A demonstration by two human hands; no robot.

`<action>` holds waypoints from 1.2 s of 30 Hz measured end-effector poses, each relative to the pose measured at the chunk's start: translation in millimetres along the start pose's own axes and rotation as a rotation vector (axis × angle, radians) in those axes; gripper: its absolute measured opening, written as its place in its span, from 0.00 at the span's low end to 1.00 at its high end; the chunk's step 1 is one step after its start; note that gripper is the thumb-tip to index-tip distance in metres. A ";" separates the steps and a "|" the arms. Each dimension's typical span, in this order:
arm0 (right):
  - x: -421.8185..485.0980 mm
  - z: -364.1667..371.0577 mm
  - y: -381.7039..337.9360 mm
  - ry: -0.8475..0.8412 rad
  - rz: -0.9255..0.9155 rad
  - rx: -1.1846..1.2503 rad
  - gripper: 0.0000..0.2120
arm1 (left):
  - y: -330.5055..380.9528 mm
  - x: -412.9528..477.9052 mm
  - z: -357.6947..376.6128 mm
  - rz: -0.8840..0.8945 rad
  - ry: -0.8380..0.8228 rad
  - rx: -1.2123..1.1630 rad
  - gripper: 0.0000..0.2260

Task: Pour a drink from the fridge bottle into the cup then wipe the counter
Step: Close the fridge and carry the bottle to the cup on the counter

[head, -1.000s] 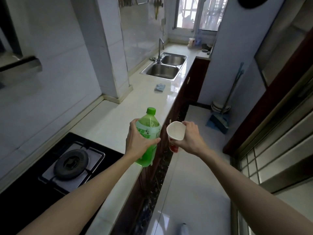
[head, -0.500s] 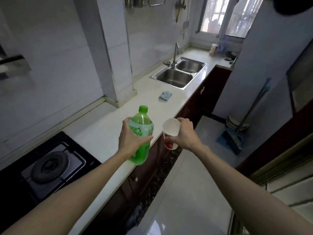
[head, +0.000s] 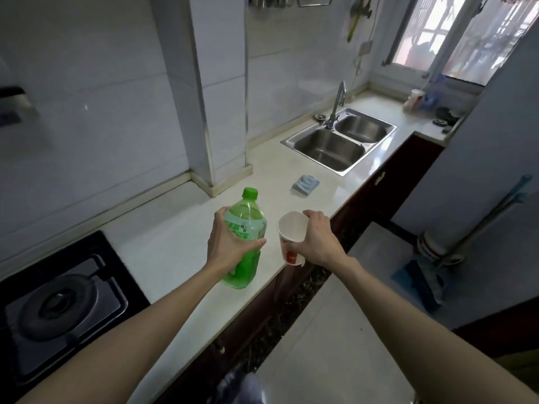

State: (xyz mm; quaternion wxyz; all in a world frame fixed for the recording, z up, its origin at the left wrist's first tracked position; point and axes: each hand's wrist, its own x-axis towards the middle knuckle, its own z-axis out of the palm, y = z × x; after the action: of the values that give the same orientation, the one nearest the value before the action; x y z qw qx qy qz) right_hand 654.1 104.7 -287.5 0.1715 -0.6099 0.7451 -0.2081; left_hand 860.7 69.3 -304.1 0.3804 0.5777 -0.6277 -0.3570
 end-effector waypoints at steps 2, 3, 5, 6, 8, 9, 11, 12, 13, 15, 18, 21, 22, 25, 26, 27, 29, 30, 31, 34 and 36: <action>29.2 -0.1 -0.9 -0.026 -0.033 -0.020 0.43 | -0.2 24.2 7.4 -0.016 0.018 -0.015 0.43; 43.6 0.5 -1.0 -0.041 -0.049 -0.031 0.43 | -0.8 35.7 10.6 -0.023 0.022 -0.026 0.43; 71.2 3.7 -2.4 -0.063 -0.076 -0.047 0.43 | -3.0 57.1 15.1 -0.037 0.036 -0.040 0.44; 83.4 6.5 -3.5 -0.072 -0.085 -0.052 0.43 | -4.4 66.3 16.5 -0.047 0.043 -0.036 0.44; 105.1 13.5 -6.3 -0.093 -0.097 -0.051 0.43 | -7.0 81.8 17.8 -0.066 0.065 -0.026 0.44; 114.8 16.9 -7.5 -0.108 -0.104 -0.048 0.43 | -9.3 88.4 18.4 -0.078 0.079 -0.026 0.44; 132.6 22.6 -8.5 -0.137 -0.121 -0.044 0.43 | -13.3 98.7 19.2 -0.099 0.104 -0.029 0.45; 143.8 25.5 -8.3 -0.150 -0.137 -0.042 0.43 | -15.2 104.5 19.5 -0.115 0.121 -0.027 0.45; 153.1 27.9 -8.2 -0.159 -0.152 -0.039 0.43 | -16.8 108.8 19.7 -0.133 0.136 -0.026 0.45; 171.3 33.8 -7.5 -0.176 -0.187 -0.032 0.43 | -19.4 116.0 20.1 -0.165 0.175 -0.023 0.44; 199.4 45.3 -4.9 -0.221 -0.252 -0.027 0.44 | -20.4 126.1 25.2 -0.221 0.244 -0.023 0.42; 224.6 58.8 -2.5 -0.268 -0.340 -0.010 0.44 | -20.9 133.8 32.8 -0.276 0.318 -0.018 0.46; 230.5 62.9 -2.1 -0.285 -0.362 -0.002 0.44 | -21.7 135.7 34.4 -0.293 0.334 -0.013 0.48; 248.7 71.6 1.6 -0.367 -0.458 0.000 0.44 | -20.1 136.8 43.9 -0.352 0.432 0.002 0.48; 255.5 72.3 2.8 -0.382 -0.479 0.002 0.44 | -17.2 136.5 46.3 -0.365 0.460 0.004 0.48; 262.0 73.3 4.4 -0.396 -0.492 0.009 0.44 | -15.8 135.3 48.8 -0.379 0.484 0.007 0.47; 272.2 75.2 7.4 -0.426 -0.514 0.009 0.44 | -13.7 131.5 52.9 -0.409 0.529 0.019 0.46; 276.1 76.3 8.5 -0.440 -0.526 0.002 0.44 | -12.9 129.5 54.8 -0.425 0.548 0.022 0.46; 279.5 78.1 9.4 -0.453 -0.536 -0.007 0.44 | -12.1 127.6 56.8 -0.443 0.564 0.021 0.45; 287.6 87.3 11.1 -0.448 -0.577 -0.047 0.43 | -11.8 125.1 58.8 -0.477 0.602 0.013 0.45; 292.2 95.3 11.7 -0.432 -0.584 -0.066 0.42 | -13.0 125.3 57.9 -0.489 0.613 0.012 0.45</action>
State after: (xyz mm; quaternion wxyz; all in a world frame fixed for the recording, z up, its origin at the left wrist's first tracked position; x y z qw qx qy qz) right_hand 635.3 -189.4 -375.6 0.2384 -0.8321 0.4926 -0.0905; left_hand 809.7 -56.1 -333.9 0.4505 0.7924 -0.3309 -0.2443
